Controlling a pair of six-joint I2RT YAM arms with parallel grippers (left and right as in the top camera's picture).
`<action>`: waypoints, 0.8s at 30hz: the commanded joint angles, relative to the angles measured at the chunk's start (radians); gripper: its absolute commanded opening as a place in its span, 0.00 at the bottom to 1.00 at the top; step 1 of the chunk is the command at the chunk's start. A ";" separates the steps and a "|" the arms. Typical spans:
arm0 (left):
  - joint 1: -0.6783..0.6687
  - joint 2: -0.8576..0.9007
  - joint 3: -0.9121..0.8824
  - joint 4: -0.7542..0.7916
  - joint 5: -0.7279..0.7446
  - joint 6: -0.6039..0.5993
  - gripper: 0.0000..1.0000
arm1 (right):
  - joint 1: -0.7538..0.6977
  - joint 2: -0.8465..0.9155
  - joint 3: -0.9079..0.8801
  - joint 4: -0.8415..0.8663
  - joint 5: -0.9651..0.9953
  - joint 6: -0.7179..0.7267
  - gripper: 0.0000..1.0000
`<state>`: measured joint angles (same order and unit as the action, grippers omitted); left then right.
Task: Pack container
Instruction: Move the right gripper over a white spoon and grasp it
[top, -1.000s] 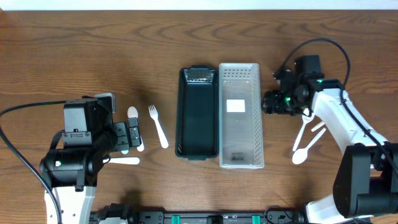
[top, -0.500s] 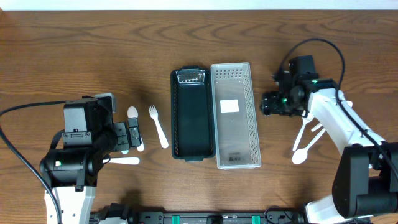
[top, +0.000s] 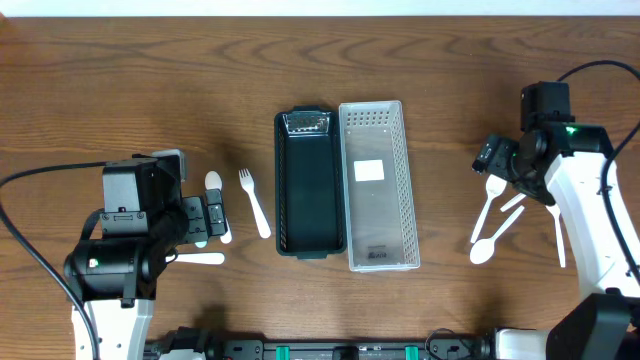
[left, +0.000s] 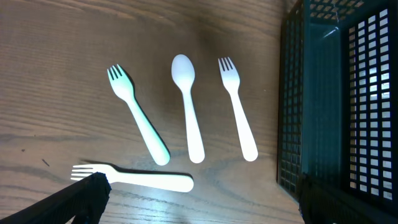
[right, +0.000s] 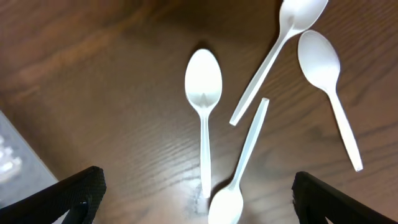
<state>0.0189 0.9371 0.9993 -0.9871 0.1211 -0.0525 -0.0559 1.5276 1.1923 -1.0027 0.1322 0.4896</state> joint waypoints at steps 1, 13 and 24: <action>0.004 0.004 0.018 -0.002 0.002 -0.005 0.98 | -0.003 0.048 -0.077 0.044 0.000 0.048 0.99; 0.004 0.004 0.018 -0.007 0.002 -0.005 0.98 | -0.003 0.202 -0.154 0.187 -0.075 0.004 0.99; 0.004 0.004 0.018 -0.007 0.002 -0.005 0.98 | -0.003 0.340 -0.154 0.261 -0.167 -0.024 0.99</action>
<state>0.0189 0.9390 0.9993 -0.9909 0.1211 -0.0525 -0.0559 1.8252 1.0462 -0.7525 0.0055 0.4816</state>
